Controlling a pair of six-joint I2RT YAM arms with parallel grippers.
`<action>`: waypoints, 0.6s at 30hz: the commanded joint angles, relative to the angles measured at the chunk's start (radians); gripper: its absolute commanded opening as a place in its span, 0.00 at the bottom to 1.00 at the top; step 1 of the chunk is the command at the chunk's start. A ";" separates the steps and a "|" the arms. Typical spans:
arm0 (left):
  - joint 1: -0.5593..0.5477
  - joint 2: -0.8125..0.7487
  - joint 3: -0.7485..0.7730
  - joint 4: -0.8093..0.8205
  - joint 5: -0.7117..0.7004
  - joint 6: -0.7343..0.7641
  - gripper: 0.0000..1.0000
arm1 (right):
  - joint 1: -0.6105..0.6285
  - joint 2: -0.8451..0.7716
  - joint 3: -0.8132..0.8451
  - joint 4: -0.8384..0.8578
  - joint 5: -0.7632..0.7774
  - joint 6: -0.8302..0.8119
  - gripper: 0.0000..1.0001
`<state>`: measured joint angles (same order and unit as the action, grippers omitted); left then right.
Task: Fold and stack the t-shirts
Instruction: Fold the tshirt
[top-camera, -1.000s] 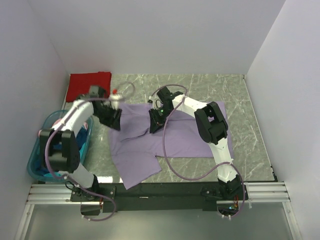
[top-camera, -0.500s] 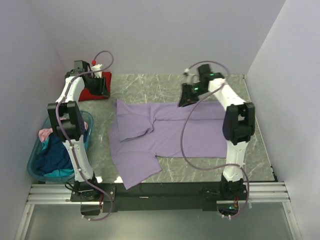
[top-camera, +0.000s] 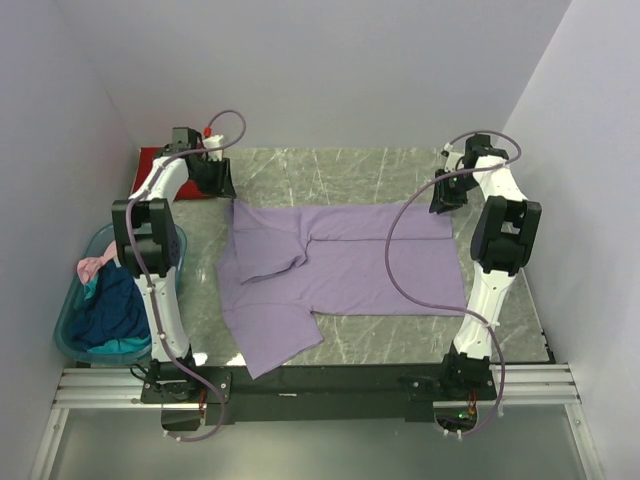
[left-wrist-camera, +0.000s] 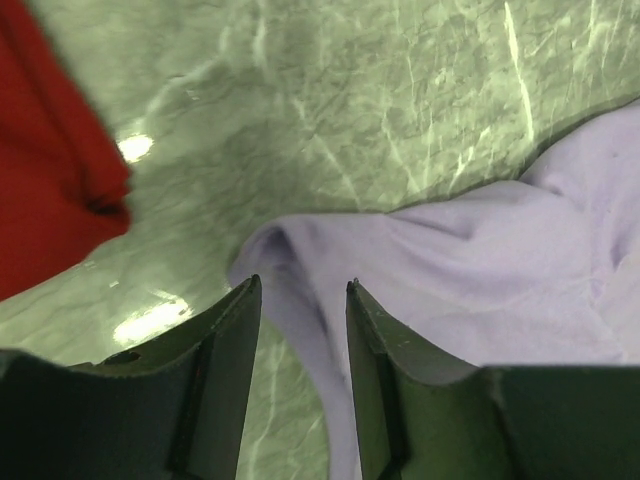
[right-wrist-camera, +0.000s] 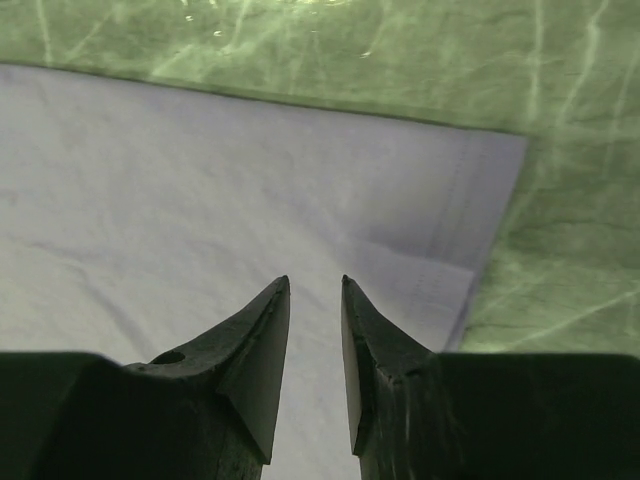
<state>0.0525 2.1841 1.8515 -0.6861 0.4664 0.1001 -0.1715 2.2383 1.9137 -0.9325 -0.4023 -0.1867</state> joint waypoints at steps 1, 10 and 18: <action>-0.019 0.031 -0.011 0.051 -0.052 -0.034 0.44 | 0.009 0.024 0.065 -0.008 0.045 -0.033 0.34; -0.019 0.051 -0.011 0.069 -0.144 -0.048 0.42 | 0.010 0.079 0.073 0.014 0.097 -0.033 0.33; -0.016 0.066 -0.038 0.057 -0.137 -0.030 0.43 | 0.010 0.107 0.094 0.006 0.117 -0.027 0.33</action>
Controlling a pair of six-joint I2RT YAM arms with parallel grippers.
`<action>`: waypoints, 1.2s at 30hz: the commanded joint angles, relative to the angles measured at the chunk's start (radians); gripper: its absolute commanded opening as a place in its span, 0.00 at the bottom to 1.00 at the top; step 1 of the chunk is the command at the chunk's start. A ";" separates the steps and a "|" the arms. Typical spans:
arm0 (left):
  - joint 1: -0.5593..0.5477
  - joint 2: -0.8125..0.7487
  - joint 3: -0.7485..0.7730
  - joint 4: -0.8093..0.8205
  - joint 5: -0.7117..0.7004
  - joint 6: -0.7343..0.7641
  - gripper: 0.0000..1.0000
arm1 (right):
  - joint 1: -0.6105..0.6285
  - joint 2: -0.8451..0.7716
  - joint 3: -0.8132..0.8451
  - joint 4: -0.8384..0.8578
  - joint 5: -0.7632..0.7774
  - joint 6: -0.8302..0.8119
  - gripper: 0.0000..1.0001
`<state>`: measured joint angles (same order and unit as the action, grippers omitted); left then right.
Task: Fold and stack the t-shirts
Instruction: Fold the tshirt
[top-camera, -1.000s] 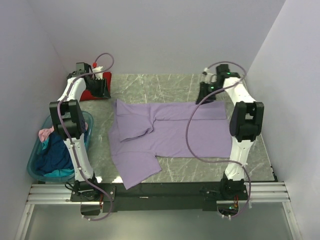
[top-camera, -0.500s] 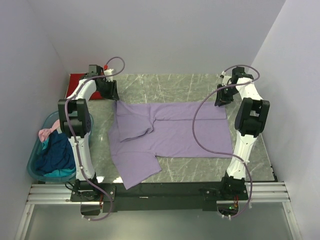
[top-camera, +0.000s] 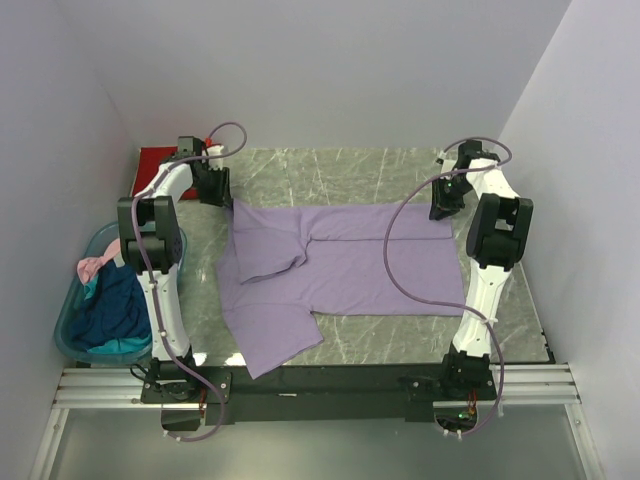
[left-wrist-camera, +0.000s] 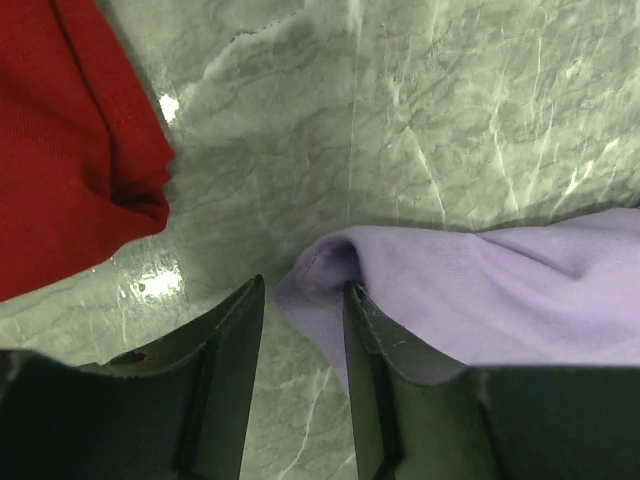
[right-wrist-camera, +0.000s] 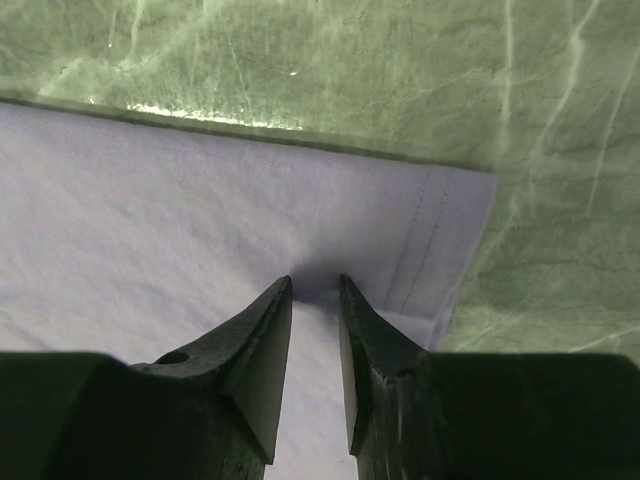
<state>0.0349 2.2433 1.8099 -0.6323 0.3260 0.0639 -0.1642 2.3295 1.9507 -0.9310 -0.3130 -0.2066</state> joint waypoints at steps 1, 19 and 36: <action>0.002 0.010 0.006 0.003 0.008 0.007 0.44 | 0.003 0.019 0.060 0.001 0.029 -0.007 0.33; 0.023 -0.016 -0.063 0.062 -0.226 -0.022 0.00 | 0.020 0.076 0.123 -0.026 0.196 0.013 0.32; 0.045 -0.253 -0.081 -0.009 -0.027 0.046 0.41 | 0.049 -0.085 0.146 -0.061 -0.096 0.009 0.45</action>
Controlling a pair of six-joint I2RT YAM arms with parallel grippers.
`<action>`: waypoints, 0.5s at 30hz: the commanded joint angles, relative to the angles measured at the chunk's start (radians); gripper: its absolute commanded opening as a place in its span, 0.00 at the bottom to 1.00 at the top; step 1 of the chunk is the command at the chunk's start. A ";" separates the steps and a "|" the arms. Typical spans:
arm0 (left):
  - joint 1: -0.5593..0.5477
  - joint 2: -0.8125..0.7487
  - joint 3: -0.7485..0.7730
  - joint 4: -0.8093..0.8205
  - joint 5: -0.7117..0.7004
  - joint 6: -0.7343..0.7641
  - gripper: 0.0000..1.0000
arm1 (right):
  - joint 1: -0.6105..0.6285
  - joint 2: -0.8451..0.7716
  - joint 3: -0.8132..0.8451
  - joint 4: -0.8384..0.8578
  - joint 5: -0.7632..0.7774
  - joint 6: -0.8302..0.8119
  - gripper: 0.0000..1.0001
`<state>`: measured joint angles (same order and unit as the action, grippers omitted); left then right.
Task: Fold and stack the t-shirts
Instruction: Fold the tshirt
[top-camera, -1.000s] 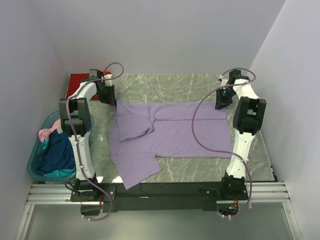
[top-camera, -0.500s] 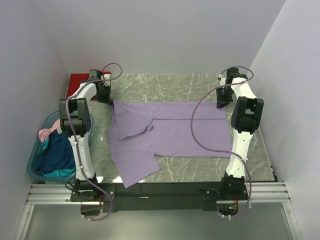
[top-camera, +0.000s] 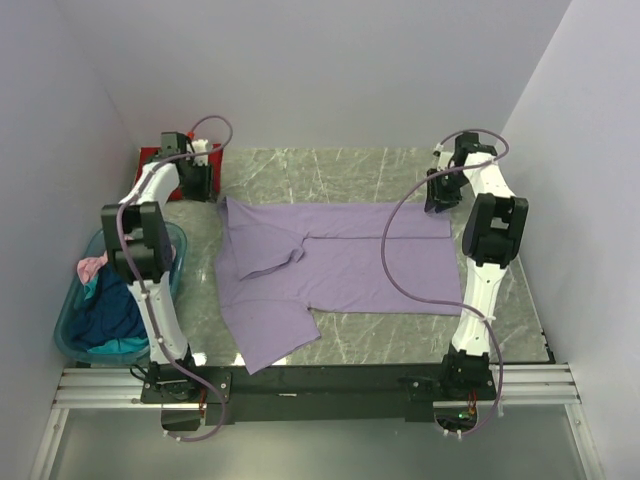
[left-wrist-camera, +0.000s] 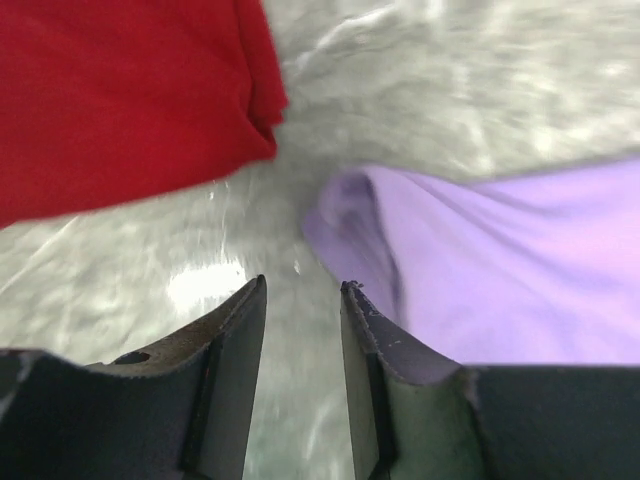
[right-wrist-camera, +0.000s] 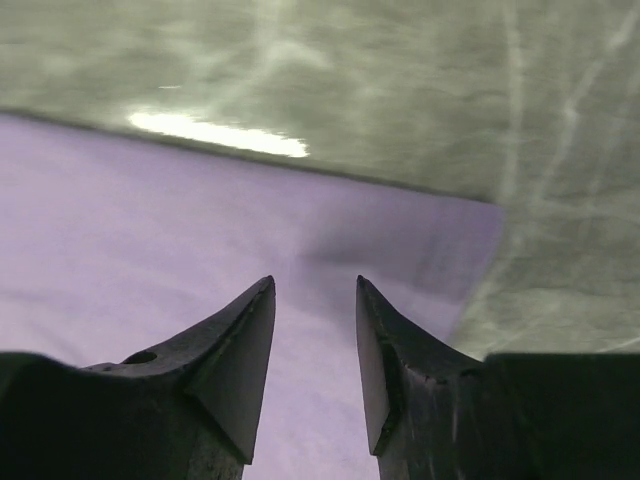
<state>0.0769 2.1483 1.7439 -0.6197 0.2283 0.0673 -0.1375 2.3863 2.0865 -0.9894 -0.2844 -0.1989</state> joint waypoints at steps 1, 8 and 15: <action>0.003 -0.172 -0.044 -0.023 0.101 0.054 0.41 | 0.032 -0.160 0.006 0.004 -0.151 0.006 0.46; 0.001 -0.159 -0.095 -0.037 0.226 -0.014 0.39 | 0.200 -0.271 -0.049 0.020 -0.246 0.049 0.43; -0.002 -0.091 -0.107 -0.012 0.258 -0.107 0.43 | 0.410 -0.280 -0.071 0.024 -0.321 0.105 0.40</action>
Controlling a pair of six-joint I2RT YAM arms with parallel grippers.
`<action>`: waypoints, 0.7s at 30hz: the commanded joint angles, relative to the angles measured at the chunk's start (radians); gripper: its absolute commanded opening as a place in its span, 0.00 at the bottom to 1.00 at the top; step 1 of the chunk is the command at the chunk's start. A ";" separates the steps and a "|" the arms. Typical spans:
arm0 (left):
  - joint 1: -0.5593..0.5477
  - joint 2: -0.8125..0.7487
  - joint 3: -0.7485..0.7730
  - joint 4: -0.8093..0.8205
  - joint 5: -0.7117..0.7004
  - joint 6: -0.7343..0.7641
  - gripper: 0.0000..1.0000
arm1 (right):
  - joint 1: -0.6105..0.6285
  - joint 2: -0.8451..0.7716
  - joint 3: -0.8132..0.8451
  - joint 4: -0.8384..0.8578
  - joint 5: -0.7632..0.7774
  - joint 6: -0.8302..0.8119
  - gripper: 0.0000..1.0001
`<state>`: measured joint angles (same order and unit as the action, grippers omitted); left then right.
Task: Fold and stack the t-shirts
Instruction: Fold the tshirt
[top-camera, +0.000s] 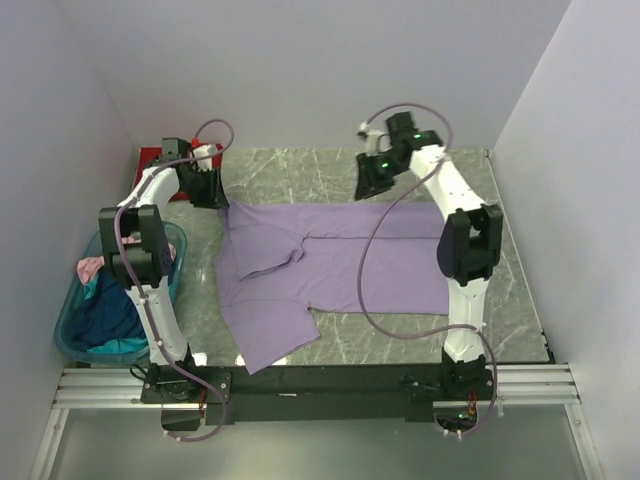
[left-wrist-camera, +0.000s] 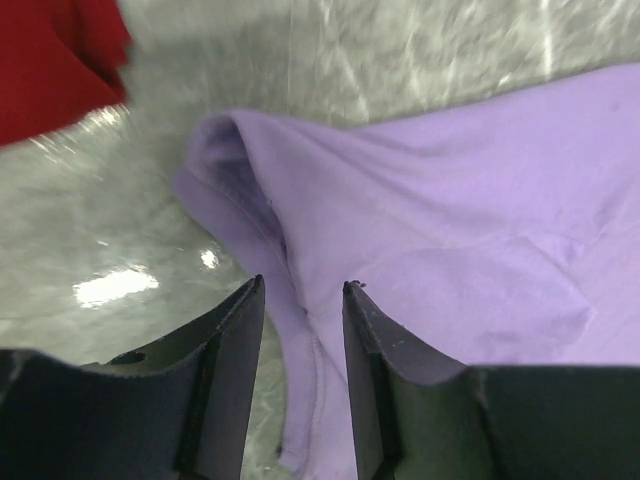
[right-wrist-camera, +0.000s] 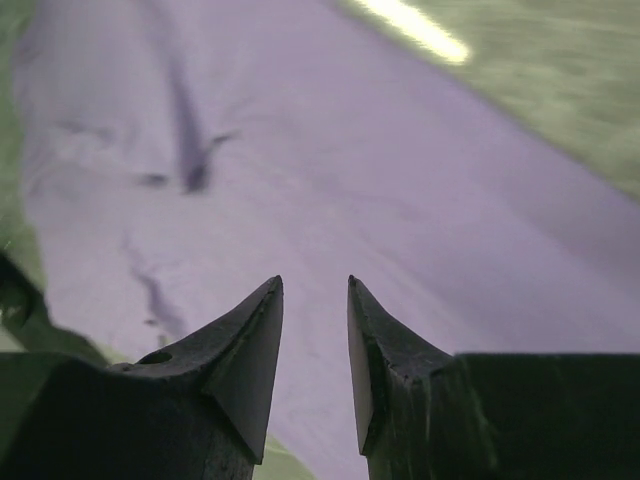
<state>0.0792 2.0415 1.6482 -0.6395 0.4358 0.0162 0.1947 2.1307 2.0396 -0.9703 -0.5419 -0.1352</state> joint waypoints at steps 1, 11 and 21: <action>-0.006 0.022 -0.019 0.012 0.053 -0.065 0.43 | 0.100 -0.025 -0.042 0.024 -0.070 0.049 0.39; -0.022 0.071 -0.067 0.049 0.047 -0.101 0.41 | 0.321 0.038 -0.076 0.085 -0.075 0.100 0.39; -0.022 -0.001 -0.142 0.038 0.058 -0.085 0.04 | 0.353 0.063 -0.075 0.093 -0.056 0.103 0.39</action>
<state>0.0593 2.1056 1.5288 -0.6025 0.4736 -0.0727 0.5510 2.1986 1.9621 -0.9012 -0.6060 -0.0410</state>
